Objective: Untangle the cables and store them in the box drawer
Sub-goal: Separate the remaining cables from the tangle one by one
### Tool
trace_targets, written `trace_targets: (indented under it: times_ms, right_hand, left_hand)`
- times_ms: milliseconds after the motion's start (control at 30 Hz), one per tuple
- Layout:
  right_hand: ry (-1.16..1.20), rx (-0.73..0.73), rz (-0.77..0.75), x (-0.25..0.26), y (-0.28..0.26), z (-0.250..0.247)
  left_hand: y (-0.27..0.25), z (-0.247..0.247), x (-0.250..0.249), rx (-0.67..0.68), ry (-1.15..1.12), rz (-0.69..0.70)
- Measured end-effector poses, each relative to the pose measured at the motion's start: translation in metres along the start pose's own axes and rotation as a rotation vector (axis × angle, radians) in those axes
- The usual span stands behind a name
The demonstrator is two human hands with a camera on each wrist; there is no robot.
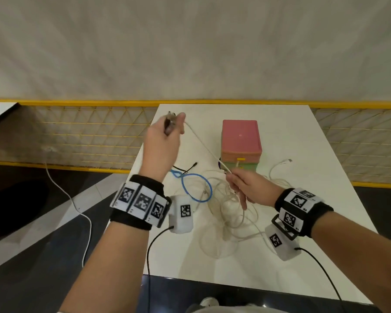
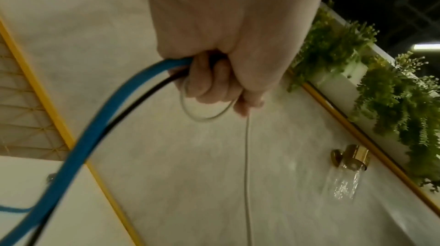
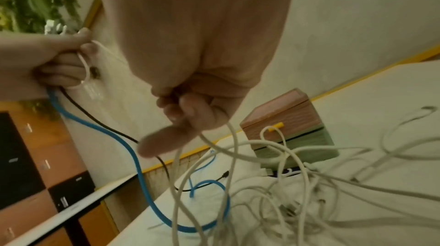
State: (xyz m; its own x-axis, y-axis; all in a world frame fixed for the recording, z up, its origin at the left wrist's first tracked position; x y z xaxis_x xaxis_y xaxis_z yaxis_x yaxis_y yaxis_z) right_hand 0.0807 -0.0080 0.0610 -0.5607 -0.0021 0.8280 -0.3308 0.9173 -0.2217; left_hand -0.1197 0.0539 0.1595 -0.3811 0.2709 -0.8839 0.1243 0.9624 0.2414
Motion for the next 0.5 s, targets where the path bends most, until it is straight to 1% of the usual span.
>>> trace_targets:
  times_ms: [33,100,133,167,200,233,267,300,333,367,400,433,467,500]
  right_hand:
    - [-0.002,-0.004,0.016,-0.005,-0.002,0.000]
    - [-0.019,-0.028,0.030,-0.008,-0.006,-0.003]
    - [-0.038,-0.045,0.038,-0.008,-0.007,-0.005]
    - [-0.066,-0.061,0.042,-0.007,-0.006,-0.008]
    - [-0.108,-0.072,0.041,-0.004,-0.005,-0.011]
    - [-0.159,-0.076,0.028,0.000,-0.005,-0.013]
    - [-0.202,-0.077,-0.001,0.005,-0.004,-0.014]
    - [-0.226,-0.081,-0.047,0.012,-0.003,-0.016]
    - [-0.230,-0.093,-0.096,0.018,-0.002,-0.017]
    - [-0.226,-0.110,-0.135,0.023,-0.001,-0.019]
    - [-0.222,-0.130,-0.156,0.027,-0.001,-0.021]
    - [-0.218,-0.141,-0.160,0.029,0.000,-0.023]
    - [-0.208,-0.140,-0.150,0.028,0.000,-0.023]
    - [-0.193,-0.125,-0.128,0.024,-0.001,-0.023]
  left_hand:
    - [0.005,-0.005,0.004,-0.003,0.068,-0.004]
    - [0.007,-0.010,0.014,-0.006,0.296,-0.011]
    - [0.003,-0.010,0.016,-0.028,0.418,0.009]
    - [-0.002,-0.007,0.017,-0.027,0.504,0.068]
    - [-0.009,0.002,0.017,0.041,0.524,0.145]
    - [-0.016,0.013,0.017,0.165,0.493,0.205]
    - [-0.022,0.025,0.019,0.317,0.461,0.233]
    - [-0.027,0.038,0.021,0.455,0.456,0.227]
    - [-0.030,0.050,0.024,0.553,0.468,0.193]
    - [-0.033,0.058,0.025,0.620,0.451,0.140]
    - [-0.034,0.062,0.025,0.646,0.408,0.101]
    - [-0.033,0.063,0.026,0.637,0.373,0.095]
    - [-0.032,0.060,0.022,0.602,0.352,0.110]
    - [-0.028,0.055,0.019,0.537,0.324,0.129]
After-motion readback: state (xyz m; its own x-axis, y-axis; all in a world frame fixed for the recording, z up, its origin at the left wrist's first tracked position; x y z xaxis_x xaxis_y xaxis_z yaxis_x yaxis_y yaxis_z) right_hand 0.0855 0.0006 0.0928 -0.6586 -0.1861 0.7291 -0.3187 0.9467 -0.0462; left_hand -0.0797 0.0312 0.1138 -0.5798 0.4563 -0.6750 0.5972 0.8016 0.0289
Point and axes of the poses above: each hand's wrist, its own y-axis towards the middle knuckle, its own z-axis out of the palm, x = y × z, the point moved 2 cm from there along y, towards the middle knuckle, and after that the axes turned 7 degrees about x, right-handed, at the moved point
